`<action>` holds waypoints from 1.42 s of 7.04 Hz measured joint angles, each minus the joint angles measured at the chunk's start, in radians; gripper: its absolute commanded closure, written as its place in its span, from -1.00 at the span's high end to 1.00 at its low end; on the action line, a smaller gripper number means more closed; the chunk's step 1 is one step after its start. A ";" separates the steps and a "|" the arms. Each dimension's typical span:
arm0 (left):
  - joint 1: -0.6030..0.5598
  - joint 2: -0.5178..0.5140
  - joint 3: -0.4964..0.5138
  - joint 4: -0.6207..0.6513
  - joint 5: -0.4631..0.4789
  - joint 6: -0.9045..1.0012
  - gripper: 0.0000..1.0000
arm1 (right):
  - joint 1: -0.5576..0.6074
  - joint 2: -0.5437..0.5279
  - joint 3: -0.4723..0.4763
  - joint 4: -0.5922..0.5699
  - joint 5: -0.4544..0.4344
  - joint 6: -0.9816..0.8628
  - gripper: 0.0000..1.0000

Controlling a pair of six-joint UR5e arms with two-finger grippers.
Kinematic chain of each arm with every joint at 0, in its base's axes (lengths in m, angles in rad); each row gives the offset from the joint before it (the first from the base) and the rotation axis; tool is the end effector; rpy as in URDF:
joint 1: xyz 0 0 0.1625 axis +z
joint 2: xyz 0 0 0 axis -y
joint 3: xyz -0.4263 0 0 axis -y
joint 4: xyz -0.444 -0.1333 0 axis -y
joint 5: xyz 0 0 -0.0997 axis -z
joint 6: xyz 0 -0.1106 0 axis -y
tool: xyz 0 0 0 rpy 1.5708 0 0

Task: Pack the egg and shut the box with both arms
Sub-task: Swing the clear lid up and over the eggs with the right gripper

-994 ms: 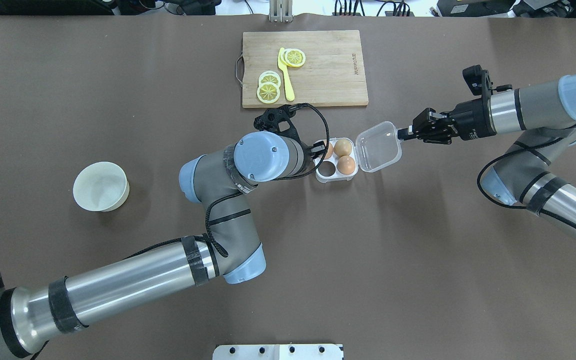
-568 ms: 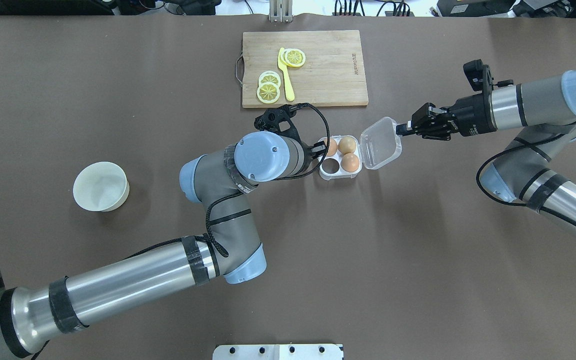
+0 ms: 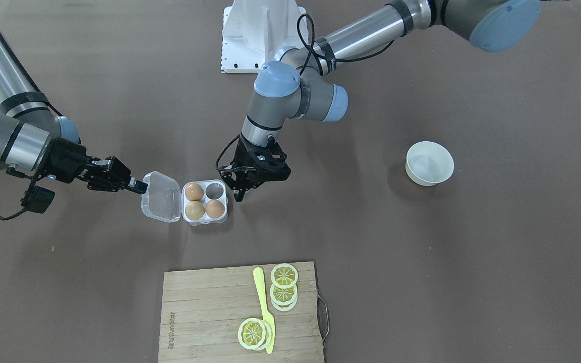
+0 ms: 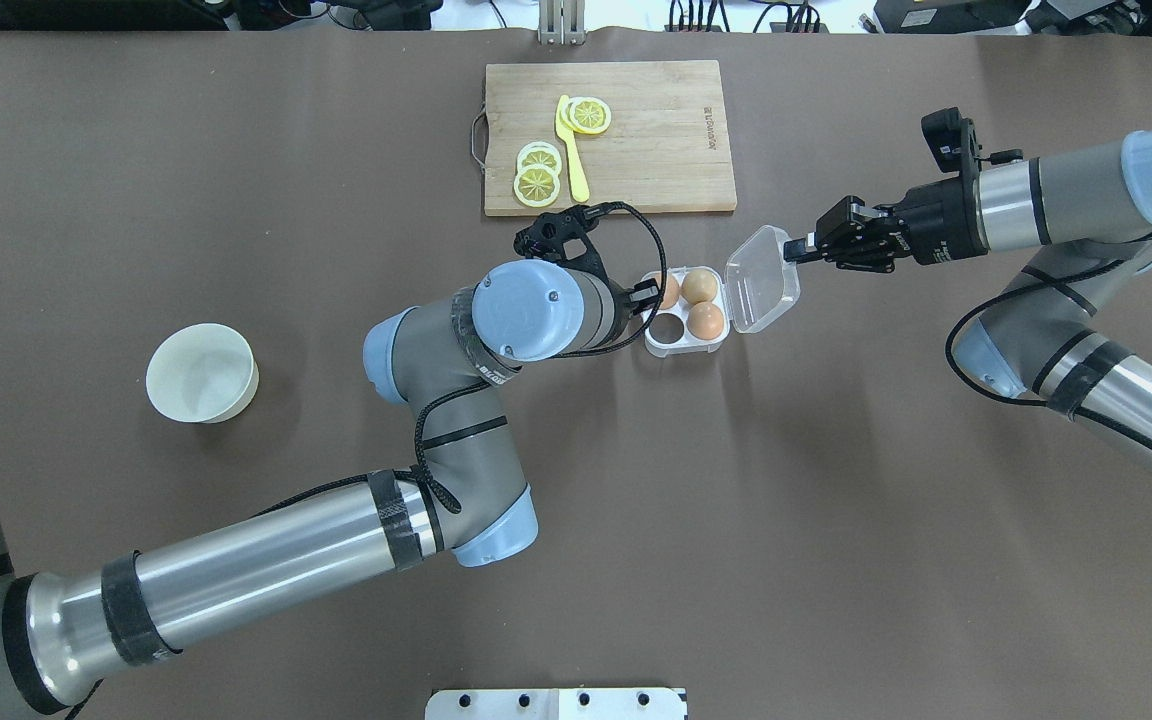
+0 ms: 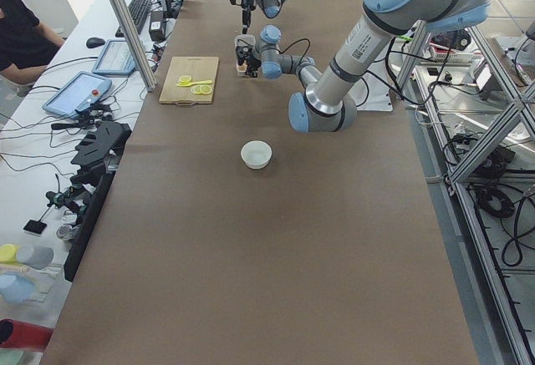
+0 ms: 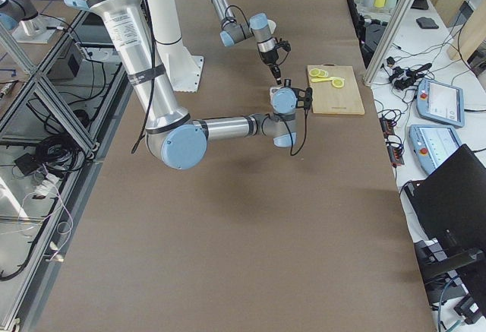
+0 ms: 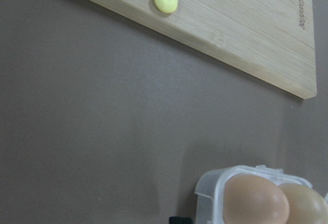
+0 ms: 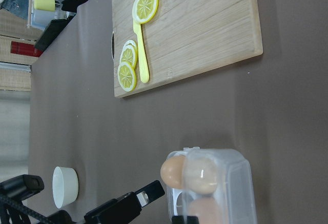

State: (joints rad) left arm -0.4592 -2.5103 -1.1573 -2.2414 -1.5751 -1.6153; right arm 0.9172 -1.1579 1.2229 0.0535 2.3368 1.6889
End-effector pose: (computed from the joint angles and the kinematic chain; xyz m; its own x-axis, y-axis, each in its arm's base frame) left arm 0.7188 -0.5036 0.1388 0.3078 -0.2018 -0.9298 0.4538 0.8901 -0.0430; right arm -0.3694 -0.5755 0.4157 -0.0895 0.0228 0.9957 -0.1440 0.9889 -0.0356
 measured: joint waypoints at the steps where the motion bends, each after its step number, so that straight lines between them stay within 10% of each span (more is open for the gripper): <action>1: 0.000 0.000 0.004 -0.005 0.003 0.000 -1.00 | 0.000 0.002 0.002 -0.001 0.000 0.000 -1.00; 10: 0.001 -0.025 0.065 -0.068 0.020 -0.029 -1.00 | -0.015 -0.001 0.016 -0.009 0.000 0.000 -1.00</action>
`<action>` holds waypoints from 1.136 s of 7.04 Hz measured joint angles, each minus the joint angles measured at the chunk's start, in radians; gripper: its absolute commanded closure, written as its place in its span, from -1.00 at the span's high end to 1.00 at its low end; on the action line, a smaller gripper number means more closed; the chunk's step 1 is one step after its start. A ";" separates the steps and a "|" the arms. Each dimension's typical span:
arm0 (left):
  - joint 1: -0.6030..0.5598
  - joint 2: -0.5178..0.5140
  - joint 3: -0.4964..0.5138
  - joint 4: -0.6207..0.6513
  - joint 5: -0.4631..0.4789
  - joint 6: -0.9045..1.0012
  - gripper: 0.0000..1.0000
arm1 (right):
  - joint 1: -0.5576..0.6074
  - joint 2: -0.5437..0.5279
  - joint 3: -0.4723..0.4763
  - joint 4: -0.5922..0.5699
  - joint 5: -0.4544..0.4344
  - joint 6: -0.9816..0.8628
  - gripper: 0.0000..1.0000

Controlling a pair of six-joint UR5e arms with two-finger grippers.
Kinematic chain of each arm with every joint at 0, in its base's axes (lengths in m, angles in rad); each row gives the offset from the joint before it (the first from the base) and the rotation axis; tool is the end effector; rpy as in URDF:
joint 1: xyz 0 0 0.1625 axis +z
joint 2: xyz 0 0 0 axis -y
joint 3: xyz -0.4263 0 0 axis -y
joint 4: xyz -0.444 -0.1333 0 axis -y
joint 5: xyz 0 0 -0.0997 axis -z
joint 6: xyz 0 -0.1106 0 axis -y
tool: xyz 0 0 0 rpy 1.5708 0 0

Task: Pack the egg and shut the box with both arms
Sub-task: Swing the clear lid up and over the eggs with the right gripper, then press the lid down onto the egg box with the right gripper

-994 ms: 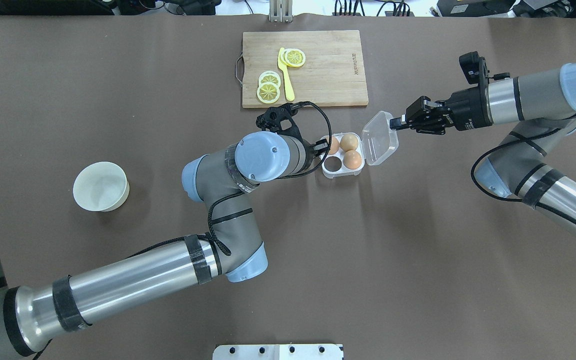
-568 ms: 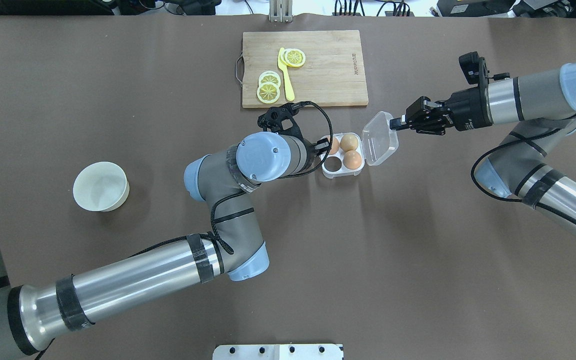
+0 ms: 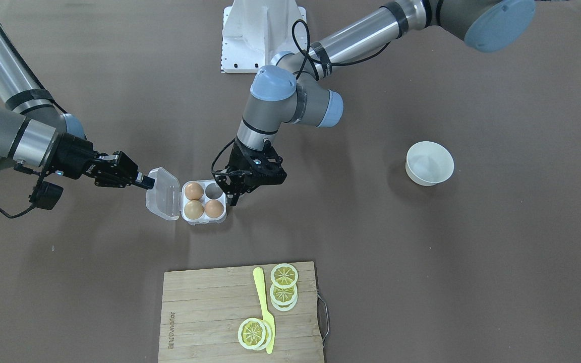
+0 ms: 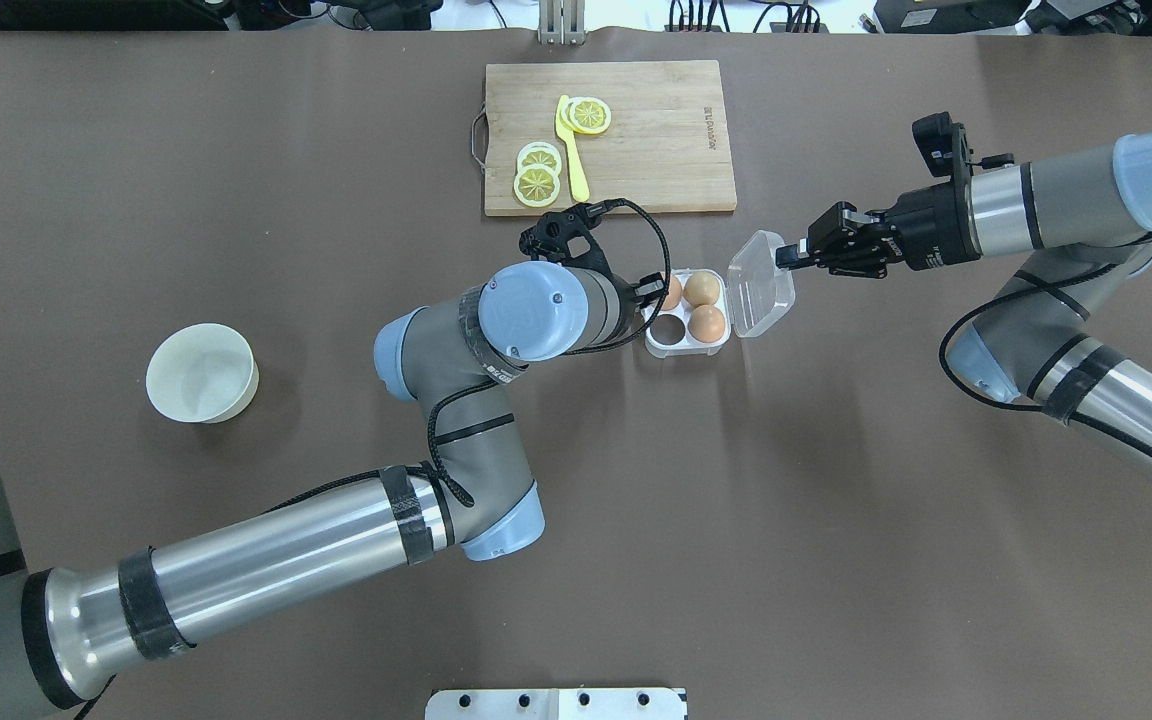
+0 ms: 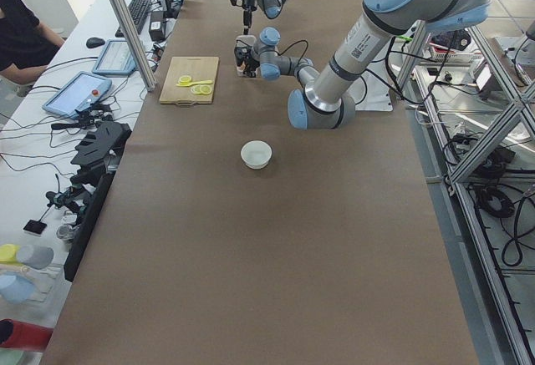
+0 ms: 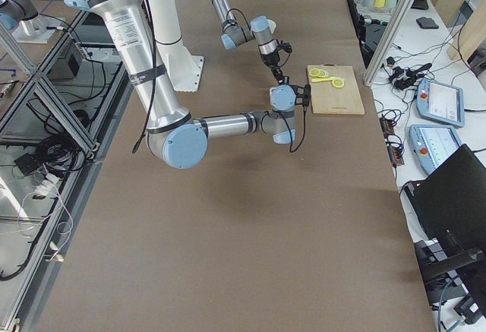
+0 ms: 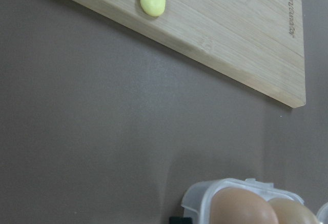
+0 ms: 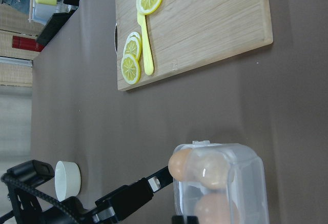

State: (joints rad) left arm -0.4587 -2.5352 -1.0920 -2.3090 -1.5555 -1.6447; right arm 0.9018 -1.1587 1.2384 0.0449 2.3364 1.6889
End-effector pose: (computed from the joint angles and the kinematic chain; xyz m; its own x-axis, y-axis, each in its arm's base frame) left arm 0.7300 -0.5111 0.1421 0.2704 -0.2159 -0.9382 0.4769 0.8766 -0.0642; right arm -0.3773 -0.5686 0.4089 -0.0929 0.0194 0.9955 -0.1291 0.9911 -0.0314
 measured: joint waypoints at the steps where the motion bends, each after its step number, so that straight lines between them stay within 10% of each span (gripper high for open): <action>1: 0.000 -0.001 0.001 -0.001 0.000 -0.002 -1.00 | -0.004 0.002 0.000 0.000 -0.002 0.000 -1.00; 8: 0.000 -0.004 0.001 -0.001 -0.001 -0.007 -1.00 | -0.054 0.031 0.060 -0.117 -0.050 -0.001 -1.00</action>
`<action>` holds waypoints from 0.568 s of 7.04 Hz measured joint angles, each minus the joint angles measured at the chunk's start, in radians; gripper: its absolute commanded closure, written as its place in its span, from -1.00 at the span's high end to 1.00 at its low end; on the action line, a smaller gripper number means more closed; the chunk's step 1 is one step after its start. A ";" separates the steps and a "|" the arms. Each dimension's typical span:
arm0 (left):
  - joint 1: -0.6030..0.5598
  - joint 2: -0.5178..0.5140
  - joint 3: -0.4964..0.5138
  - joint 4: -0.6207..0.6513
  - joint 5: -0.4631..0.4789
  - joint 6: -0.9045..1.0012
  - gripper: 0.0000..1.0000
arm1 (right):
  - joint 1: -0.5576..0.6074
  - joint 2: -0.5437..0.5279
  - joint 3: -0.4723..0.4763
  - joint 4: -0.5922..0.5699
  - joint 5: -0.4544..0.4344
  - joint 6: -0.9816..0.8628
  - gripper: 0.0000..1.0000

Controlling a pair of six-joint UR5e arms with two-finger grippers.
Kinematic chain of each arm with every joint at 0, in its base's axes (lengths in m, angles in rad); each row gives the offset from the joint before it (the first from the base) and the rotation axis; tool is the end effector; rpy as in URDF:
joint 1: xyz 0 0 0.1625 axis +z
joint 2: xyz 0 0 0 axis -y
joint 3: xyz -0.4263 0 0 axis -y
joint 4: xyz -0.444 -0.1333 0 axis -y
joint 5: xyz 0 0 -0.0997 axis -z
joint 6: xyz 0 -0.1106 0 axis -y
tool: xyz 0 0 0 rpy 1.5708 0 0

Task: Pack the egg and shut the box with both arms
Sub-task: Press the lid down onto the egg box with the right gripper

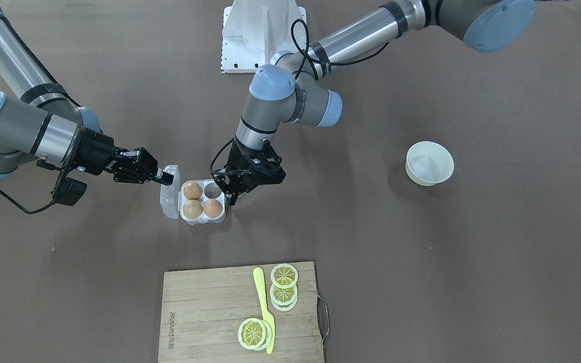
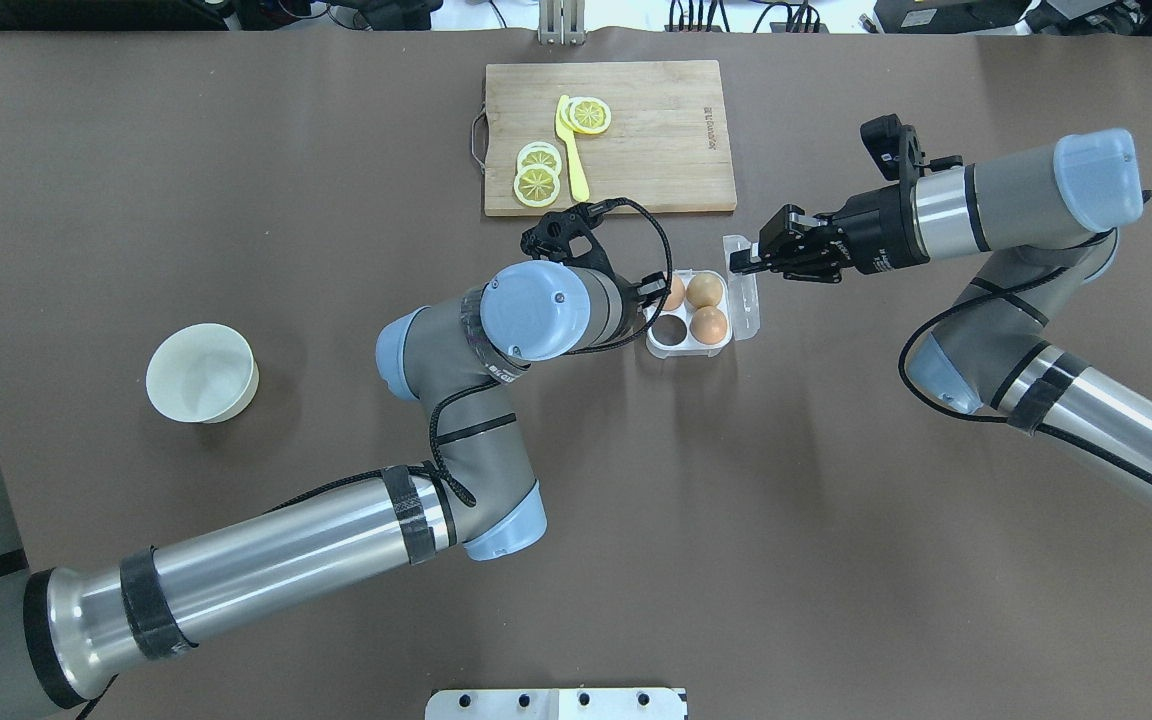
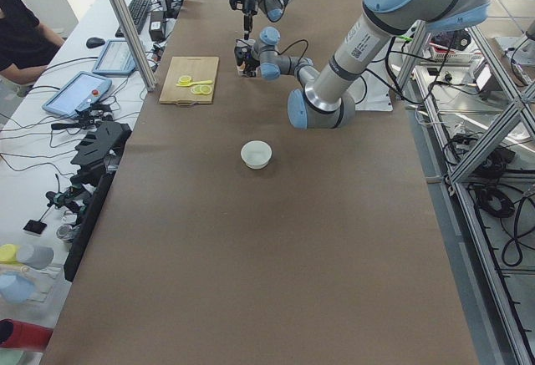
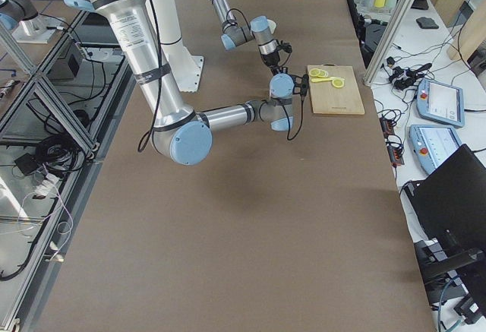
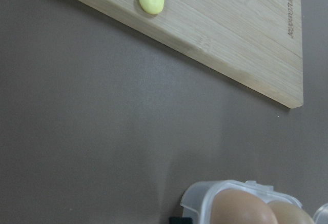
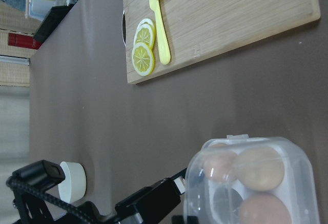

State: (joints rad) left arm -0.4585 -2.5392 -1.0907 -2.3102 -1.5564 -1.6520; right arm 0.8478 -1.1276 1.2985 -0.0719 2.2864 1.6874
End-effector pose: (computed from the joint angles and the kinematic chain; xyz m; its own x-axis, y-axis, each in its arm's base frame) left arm 0.7304 -0.5109 0.1391 0.2638 -0.2206 -0.9390 0.4777 0.8756 -0.0716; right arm -0.4133 -0.5602 0.3646 -0.0805 0.0414 0.9959 -0.1254 0.9908 -0.0514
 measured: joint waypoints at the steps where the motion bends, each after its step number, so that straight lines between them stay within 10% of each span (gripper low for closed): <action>1: 0.000 0.000 0.000 0.000 0.000 0.000 -1.00 | -0.006 0.001 0.002 -0.002 -0.007 0.000 -1.00; 4: 0.000 0.000 0.000 0.000 -0.002 -0.002 -1.00 | -0.014 0.002 0.021 -0.020 -0.014 0.001 -1.00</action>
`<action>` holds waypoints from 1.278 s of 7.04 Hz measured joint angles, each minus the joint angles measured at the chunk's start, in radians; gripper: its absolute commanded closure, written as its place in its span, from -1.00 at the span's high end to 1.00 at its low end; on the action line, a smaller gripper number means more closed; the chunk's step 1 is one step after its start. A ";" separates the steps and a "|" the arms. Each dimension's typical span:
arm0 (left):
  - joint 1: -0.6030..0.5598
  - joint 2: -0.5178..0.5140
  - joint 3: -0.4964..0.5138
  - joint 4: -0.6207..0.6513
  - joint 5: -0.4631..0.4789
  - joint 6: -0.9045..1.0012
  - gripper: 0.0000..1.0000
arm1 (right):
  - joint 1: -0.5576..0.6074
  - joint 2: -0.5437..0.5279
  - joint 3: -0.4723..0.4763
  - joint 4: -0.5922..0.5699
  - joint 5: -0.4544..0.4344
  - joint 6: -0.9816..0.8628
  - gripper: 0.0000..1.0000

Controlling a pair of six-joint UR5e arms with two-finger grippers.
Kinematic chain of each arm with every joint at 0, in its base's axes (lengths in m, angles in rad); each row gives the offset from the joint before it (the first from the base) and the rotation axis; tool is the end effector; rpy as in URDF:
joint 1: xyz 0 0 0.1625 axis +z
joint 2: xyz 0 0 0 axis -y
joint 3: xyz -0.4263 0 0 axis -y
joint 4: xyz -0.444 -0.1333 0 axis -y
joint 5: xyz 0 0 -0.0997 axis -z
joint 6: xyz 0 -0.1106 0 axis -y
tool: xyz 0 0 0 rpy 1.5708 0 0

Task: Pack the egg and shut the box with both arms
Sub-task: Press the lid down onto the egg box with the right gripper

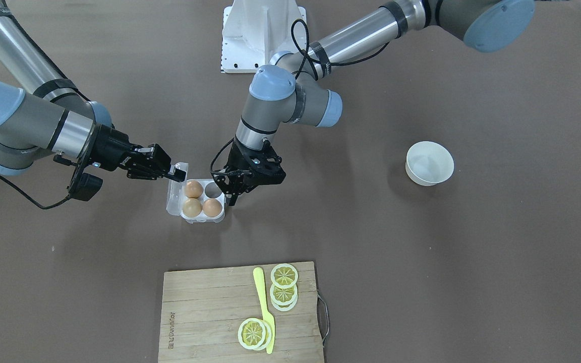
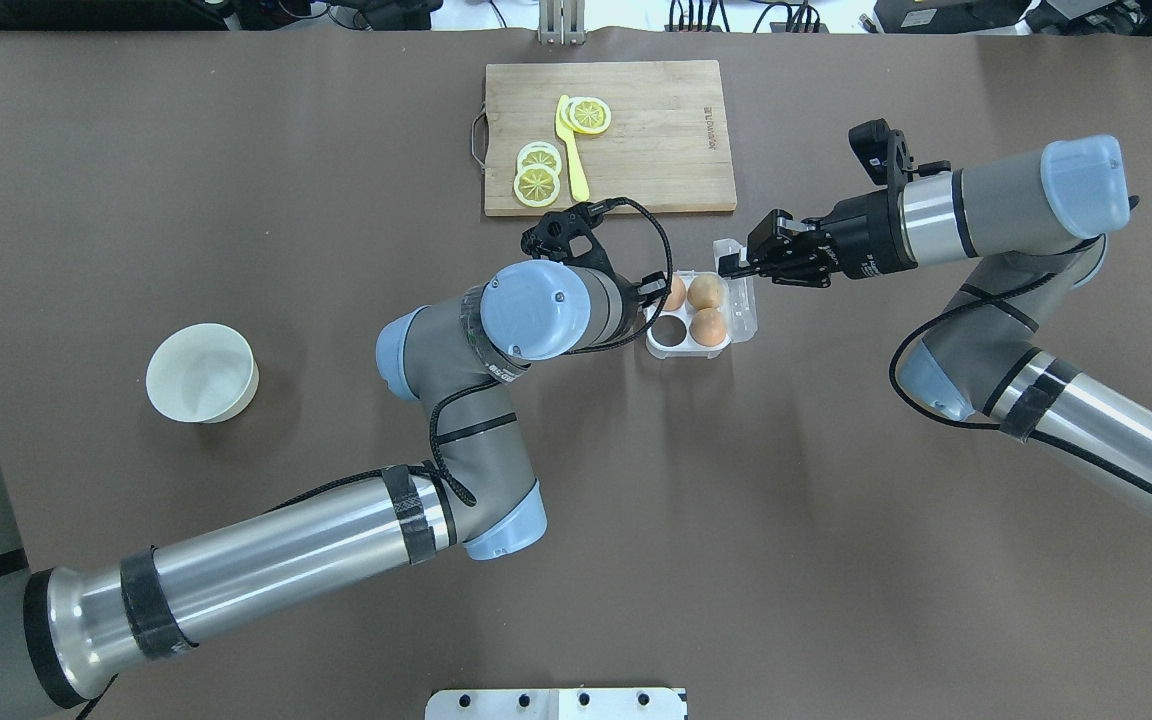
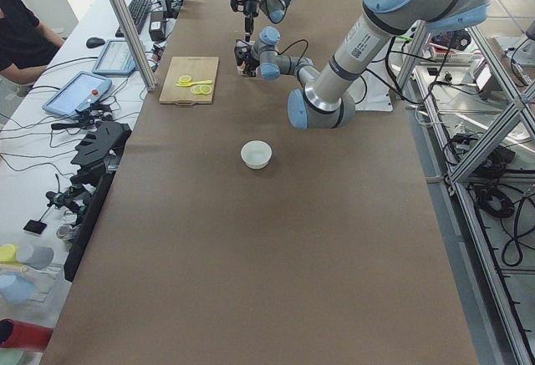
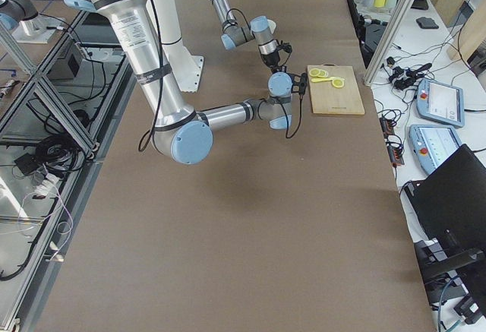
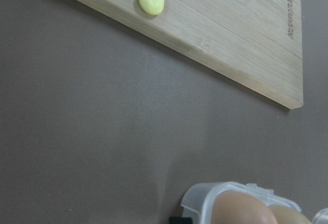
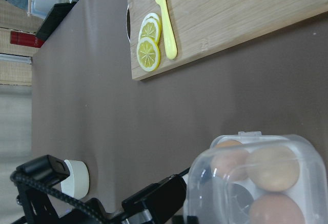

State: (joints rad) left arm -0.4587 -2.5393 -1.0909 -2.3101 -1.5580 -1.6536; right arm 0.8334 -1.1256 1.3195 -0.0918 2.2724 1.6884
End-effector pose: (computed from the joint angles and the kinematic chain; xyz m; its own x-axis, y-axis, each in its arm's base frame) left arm 0.7303 -0.5109 0.1389 0.2629 -0.2221 -0.9389 0.4769 0.8759 -0.0736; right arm -0.4202 -0.5547 0.3539 -0.0837 0.0411 0.9956 -0.1247 0.9909 -0.0514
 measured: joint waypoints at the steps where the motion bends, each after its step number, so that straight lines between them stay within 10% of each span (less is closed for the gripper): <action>1: 0.000 0.000 -0.001 0.000 0.000 0.000 -1.00 | -0.004 0.001 0.008 -0.010 -0.006 -0.001 -1.00; 9: 0.000 0.001 -0.002 -0.001 -0.002 0.000 -1.00 | -0.034 0.001 0.014 -0.017 -0.057 -0.002 -0.59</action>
State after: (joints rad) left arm -0.4587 -2.5387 -1.0931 -2.3115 -1.5600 -1.6536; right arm 0.7996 -1.1246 1.3330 -0.1086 2.2159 1.6863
